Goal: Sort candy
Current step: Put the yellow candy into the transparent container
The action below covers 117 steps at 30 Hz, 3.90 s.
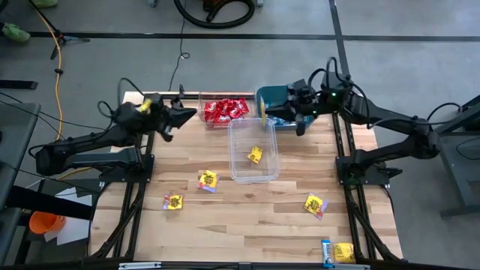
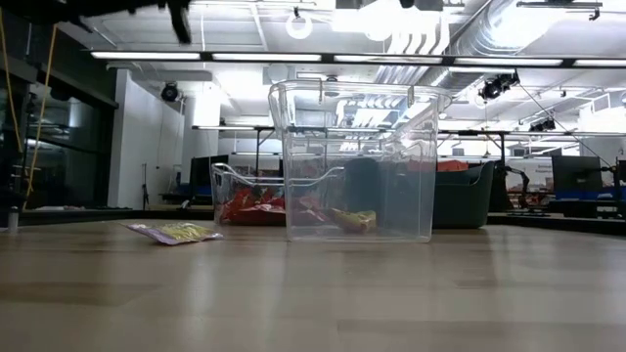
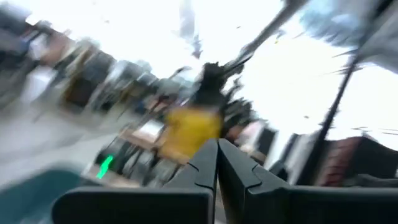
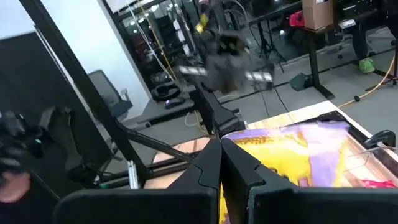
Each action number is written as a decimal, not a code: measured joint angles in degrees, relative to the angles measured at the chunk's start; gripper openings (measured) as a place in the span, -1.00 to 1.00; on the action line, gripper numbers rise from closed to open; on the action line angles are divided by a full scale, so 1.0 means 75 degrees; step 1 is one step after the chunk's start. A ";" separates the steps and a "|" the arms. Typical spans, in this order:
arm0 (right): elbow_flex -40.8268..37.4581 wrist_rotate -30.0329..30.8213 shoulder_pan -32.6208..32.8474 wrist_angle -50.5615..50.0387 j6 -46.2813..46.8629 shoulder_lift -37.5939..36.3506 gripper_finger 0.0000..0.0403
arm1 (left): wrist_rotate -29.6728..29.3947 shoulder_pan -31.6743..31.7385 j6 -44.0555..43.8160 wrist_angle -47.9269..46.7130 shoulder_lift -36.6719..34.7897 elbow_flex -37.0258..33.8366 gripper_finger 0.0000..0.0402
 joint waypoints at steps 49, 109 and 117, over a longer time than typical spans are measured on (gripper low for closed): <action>0.0278 0.0282 0.0554 -0.3363 -0.2454 0.2193 -1.00 | -0.0111 -0.0588 0.0495 0.0368 0.2106 0.1222 -1.00; 0.1236 0.2953 0.2958 -0.9135 -0.0486 0.1365 0.27 | -0.0417 -0.0588 0.0555 -0.2859 0.1043 0.1210 -1.00; -0.0965 0.2986 0.5059 -0.8957 0.3893 -0.0624 0.27 | -0.1383 -0.0588 0.0480 -0.2862 0.1043 0.1212 -1.00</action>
